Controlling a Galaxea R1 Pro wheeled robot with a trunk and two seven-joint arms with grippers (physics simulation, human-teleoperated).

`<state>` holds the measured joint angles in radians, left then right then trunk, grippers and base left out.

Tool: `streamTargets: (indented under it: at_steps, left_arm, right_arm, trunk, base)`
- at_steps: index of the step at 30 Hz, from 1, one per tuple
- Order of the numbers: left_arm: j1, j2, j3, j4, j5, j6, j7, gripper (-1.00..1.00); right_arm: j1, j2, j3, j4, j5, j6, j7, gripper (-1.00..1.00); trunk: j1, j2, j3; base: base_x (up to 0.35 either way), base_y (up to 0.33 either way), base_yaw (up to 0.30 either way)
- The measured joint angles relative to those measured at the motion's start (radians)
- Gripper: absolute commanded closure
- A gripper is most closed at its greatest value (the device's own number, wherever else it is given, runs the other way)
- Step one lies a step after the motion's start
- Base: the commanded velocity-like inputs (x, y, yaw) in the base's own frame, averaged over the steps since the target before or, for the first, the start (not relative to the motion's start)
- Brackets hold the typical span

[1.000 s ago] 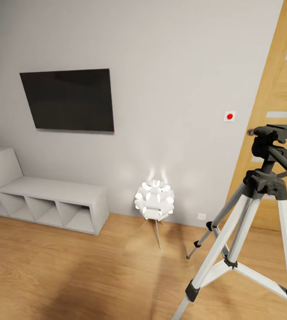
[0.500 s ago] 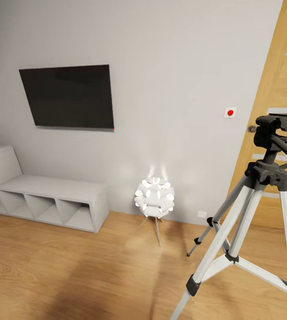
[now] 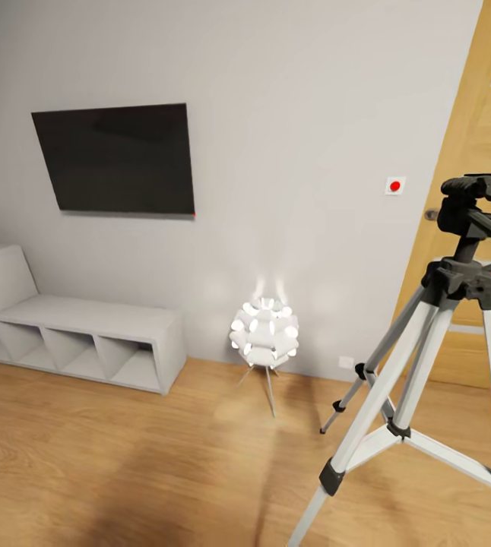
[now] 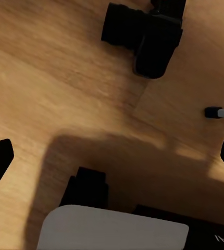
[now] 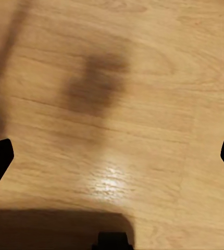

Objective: Attach the digital camera to the camera tripod in the bedroom.

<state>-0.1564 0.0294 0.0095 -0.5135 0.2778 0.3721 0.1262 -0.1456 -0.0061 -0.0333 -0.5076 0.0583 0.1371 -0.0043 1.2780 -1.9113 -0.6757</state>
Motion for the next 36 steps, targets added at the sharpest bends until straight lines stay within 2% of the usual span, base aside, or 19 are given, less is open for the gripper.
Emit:
streamTargets:
  at_steps: [11, 19, 27, 32, 33, 36]
  left_arm:
    - [0.000, 0.001, 0.000, 0.000, 0.000, 0.000, 0.000, -1.00]
    - [0.000, 0.001, 0.000, 0.001, 0.001, 0.000, 0.000, -1.00]
    - [0.000, 0.002, 0.001, 0.001, 0.002, 0.000, 0.000, -1.00]
    - [0.000, 0.003, 0.000, 0.001, 0.002, 0.000, 0.000, -1.00]
    - [0.000, 0.003, 0.000, 0.002, 0.002, 0.000, 0.000, -1.00]
    - [0.000, 0.003, 0.001, 0.001, 0.002, 0.000, 0.000, -1.00]
  right_arm:
    - [0.000, 0.002, 0.000, 0.005, 0.000, -0.003, 0.004, -1.00]
    - [0.000, 0.004, 0.007, -0.004, 0.010, -0.005, -0.018, -1.00]
    - [-0.004, -0.009, 0.001, -0.014, -0.001, 0.006, -0.017, -1.00]
    - [-0.027, -0.011, -0.001, -0.026, -0.003, 0.007, -0.023, -1.00]
    - [-0.056, -0.011, -0.002, -0.029, -0.004, 0.009, -0.024, -1.00]
    - [-0.092, -0.011, -0.004, -0.028, -0.005, 0.008, -0.025, -1.00]
  trunk:
    - [0.042, -0.077, -0.034]
    - [0.073, -0.133, -0.060]
    - [0.104, -0.189, -0.085]
    - [0.123, -0.224, -0.100]
    - [0.127, -0.231, -0.103]
    - [0.138, -0.252, -0.113]
  base:
    - [0.000, 0.000, 0.000]
    - [0.000, 0.000, 0.000]
    - [0.000, 0.000, 0.000]
    - [0.000, 0.000, 0.000]
    - [0.000, 0.000, 0.000]
    - [0.000, 0.000, 0.000]
